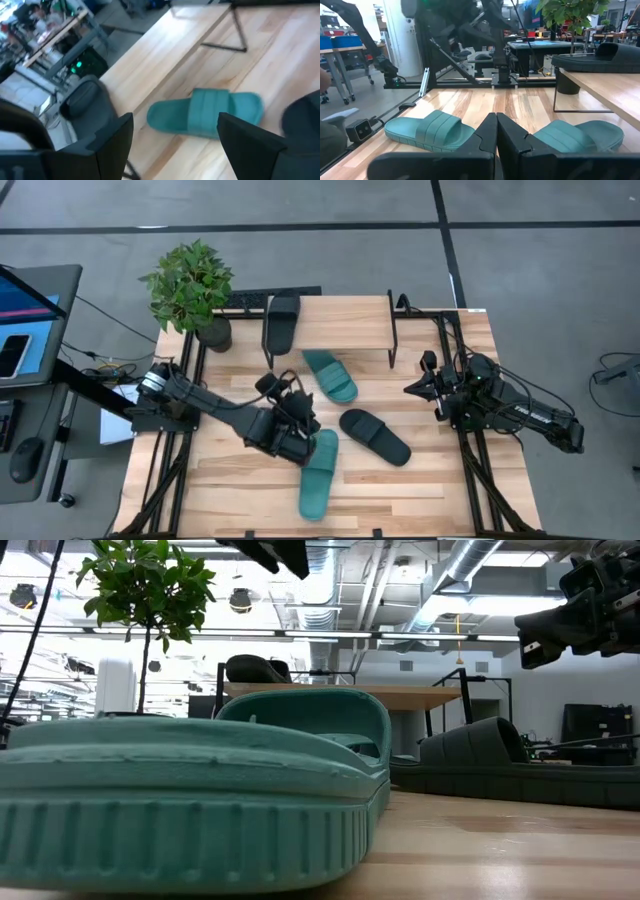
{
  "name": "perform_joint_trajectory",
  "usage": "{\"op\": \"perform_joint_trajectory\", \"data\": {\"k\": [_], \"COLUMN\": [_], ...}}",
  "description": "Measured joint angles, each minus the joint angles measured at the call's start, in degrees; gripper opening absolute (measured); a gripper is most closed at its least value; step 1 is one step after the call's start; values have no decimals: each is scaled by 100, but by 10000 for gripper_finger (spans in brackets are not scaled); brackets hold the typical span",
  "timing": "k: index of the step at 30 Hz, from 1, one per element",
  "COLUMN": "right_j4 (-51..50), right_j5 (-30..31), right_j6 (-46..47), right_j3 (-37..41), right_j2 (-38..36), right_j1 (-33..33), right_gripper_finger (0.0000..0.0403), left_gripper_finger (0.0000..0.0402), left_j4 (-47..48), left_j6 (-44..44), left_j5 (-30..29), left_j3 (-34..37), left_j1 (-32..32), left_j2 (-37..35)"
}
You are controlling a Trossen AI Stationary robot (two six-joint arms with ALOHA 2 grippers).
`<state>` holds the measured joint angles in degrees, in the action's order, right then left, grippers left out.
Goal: Pick and place slides into the shelf
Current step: Put the black pair of slippers on the shelf
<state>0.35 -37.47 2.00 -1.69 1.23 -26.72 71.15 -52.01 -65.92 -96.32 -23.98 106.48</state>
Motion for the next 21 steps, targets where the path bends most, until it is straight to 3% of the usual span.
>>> {"op": "perform_joint_trajectory", "data": {"k": [11, 16, 21], "right_j4": [1, -1, 1], "right_j5": [1, 2, 2], "right_j6": [0, 0, 0], "right_j3": [0, 0, 0], "right_j2": [-1, 0, 0], "right_j1": [0, 0, 0], "right_gripper_finger": [0, 0, 0], "left_gripper_finger": [275, 275, 275], "left_j4": [-1012, -2269, -3459], "left_j6": [460, 1577, 3216], "left_j5": [-57, 747, 2036], "left_j3": [380, 533, 538], "left_j1": [-489, -580, -499], "left_j2": [-11, -43, -271]}}
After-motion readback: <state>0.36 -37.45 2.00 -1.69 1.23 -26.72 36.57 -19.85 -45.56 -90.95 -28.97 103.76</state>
